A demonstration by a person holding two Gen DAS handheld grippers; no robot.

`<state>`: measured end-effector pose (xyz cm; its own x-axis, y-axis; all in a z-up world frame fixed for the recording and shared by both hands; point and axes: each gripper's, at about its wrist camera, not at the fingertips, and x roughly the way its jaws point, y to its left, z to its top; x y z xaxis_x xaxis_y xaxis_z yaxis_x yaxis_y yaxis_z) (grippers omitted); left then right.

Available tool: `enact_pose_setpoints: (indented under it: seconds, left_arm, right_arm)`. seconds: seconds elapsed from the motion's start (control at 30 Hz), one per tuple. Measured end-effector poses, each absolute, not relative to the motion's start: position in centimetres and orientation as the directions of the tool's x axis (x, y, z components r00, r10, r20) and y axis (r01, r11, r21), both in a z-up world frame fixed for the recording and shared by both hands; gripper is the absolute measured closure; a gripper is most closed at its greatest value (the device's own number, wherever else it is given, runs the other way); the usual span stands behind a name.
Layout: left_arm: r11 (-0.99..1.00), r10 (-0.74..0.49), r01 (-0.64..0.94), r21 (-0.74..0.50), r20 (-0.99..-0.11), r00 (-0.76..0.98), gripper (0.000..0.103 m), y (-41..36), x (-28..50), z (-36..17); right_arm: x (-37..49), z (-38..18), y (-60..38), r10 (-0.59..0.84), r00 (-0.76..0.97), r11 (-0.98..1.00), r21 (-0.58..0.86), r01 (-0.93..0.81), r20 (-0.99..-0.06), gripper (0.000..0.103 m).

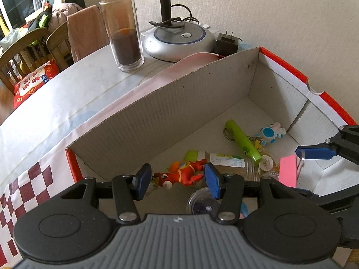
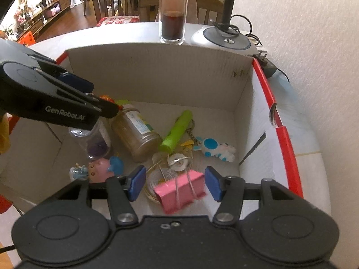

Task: Organize rigid objects
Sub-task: 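Open left tool over the box dropping the horse keychain while right tool releases the clip, then withdraw both tools from the box back over the table items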

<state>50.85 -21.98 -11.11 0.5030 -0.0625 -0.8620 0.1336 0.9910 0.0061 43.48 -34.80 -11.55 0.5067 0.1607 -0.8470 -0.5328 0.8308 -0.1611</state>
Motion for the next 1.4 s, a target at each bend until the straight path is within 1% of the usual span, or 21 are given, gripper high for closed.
enact_pose_setpoints:
  seconds: [0.1,0.23,0.43,0.5,0.9,1.0,1.03,1.37,1.4]
  left_arm:
    - [0.992,-0.065,0.13,0.003,-0.854,0.516,0.051,-21.9,50.6,-10.8]
    - [0.992,-0.082,0.122,-0.019,-0.841,0.535,0.044,-21.5,50.0,-10.2]
    - [0.993,-0.102,0.111,-0.047,-0.82,0.563,0.043,-21.0,48.8,-9.0]
    - [0.993,-0.108,0.108,-0.055,-0.812,0.574,0.043,-20.8,48.3,-8.5]
    - [0.99,-0.141,0.093,-0.106,-0.737,0.661,0.043,-18.8,44.1,-4.5]
    - [0.989,-0.147,0.09,-0.118,-0.712,0.687,0.037,-17.8,42.4,-3.3]
    - [0.988,-0.15,0.09,-0.122,-0.702,0.696,0.037,-17.4,41.8,-2.9]
    - [0.988,-0.141,0.066,-0.139,-0.643,0.753,0.036,-13.4,35.3,-0.6]
    - [0.988,-0.138,0.064,-0.139,-0.636,0.759,0.031,-13.0,34.6,-0.5]
  right_arm:
    - [43.3,-11.1,-34.8,0.164,0.518,0.83,-0.167,-0.532,-0.839,0.041]
    - [43.0,-10.6,-34.8,0.17,0.526,0.832,-0.165,-0.53,-0.833,0.04]
    - [42.4,-9.6,-34.8,0.181,0.542,0.833,-0.165,-0.528,-0.82,0.039]
    - [42.1,-9.2,-34.8,0.19,0.546,0.833,-0.16,-0.529,-0.816,0.036]
    - [38.9,-5.7,-33.5,0.267,0.58,0.826,-0.128,-0.549,-0.769,0.028]
    - [37.9,-4.9,-33.1,0.286,0.59,0.829,-0.113,-0.547,-0.755,0.027]
    - [37.6,-4.6,-32.9,0.293,0.594,0.83,-0.108,-0.547,-0.749,0.026]
    - [33.4,-2.9,-29.6,0.372,0.61,0.812,-0.074,-0.58,-0.699,0.014]
    - [33.0,-3.0,-29.1,0.38,0.609,0.809,-0.07,-0.584,-0.696,0.012]
